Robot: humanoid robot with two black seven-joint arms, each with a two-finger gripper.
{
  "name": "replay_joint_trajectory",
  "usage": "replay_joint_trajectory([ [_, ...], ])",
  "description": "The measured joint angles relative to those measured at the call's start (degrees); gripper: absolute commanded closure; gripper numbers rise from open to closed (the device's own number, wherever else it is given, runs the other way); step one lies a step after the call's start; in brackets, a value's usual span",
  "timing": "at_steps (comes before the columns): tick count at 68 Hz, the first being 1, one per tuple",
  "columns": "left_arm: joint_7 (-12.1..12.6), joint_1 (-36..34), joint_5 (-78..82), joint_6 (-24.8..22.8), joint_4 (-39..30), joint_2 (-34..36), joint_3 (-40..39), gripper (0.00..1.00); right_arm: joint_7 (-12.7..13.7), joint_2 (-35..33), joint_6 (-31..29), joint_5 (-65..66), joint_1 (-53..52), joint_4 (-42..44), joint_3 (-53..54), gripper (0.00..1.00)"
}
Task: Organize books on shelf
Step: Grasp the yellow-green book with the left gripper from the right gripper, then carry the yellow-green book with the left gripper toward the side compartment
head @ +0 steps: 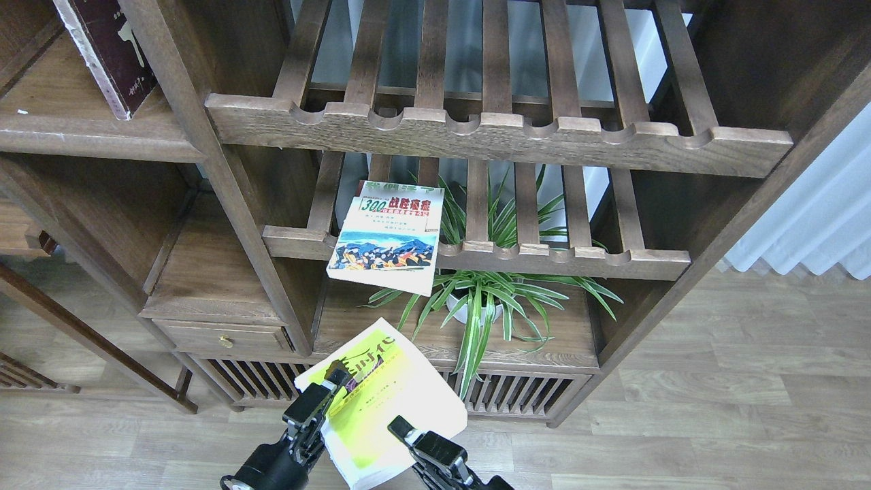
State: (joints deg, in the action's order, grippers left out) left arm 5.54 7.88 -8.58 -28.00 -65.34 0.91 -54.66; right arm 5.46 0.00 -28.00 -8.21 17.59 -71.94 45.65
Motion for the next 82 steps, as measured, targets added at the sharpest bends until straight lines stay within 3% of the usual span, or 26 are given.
replay_joint_trajectory([
  [23, 0.82, 0.14, -0.07, 0.00, 0.39, 1.29, 1.34, 0.93, -0.53, 0.00, 0.00, -0.23, -0.63, 0.73, 1.40, 0.93],
  [31, 0.88, 0.14, -0.08, 0.00, 0.37, 1.75, 1.46, 0.93, -0.57, 0.00, 0.00, -0.29, -0.81, 1.16, 1.55, 0.86],
  [43, 0.81, 0.20, -0.12, -0.01, 0.21, 3.24, 0.91, 0.93, -0.74, 0.00, 0.00, -0.42, -0.91, 1.38, 1.88, 0.65],
  [49, 0.72, 0.18, -0.14, 0.00, -0.14, 3.45, 0.74, 0.93, -0.74, 0.00, 0.00, -0.42, -0.95, 1.38, 1.76, 0.31],
  [55, 0.62, 0.11, -0.13, 0.00, -0.35, 3.55, 0.16, 0.93, -0.70, 0.00, 0.00, -0.26, -1.59, 1.38, 1.72, 0.17],
  [69, 0.77, 0.32, -0.02, 0.00, -2.40, 6.15, -4.07, 0.93, -0.64, 0.00, 0.00, -0.22, -2.48, 1.38, 1.88, 0.09],
  [82, 0.90, 5.79, 0.11, 0.01, -9.48, 16.01, -9.65, 0.93, -0.63, 0.00, 0.00, -0.18, -1.68, 1.38, 1.85, 0.09],
])
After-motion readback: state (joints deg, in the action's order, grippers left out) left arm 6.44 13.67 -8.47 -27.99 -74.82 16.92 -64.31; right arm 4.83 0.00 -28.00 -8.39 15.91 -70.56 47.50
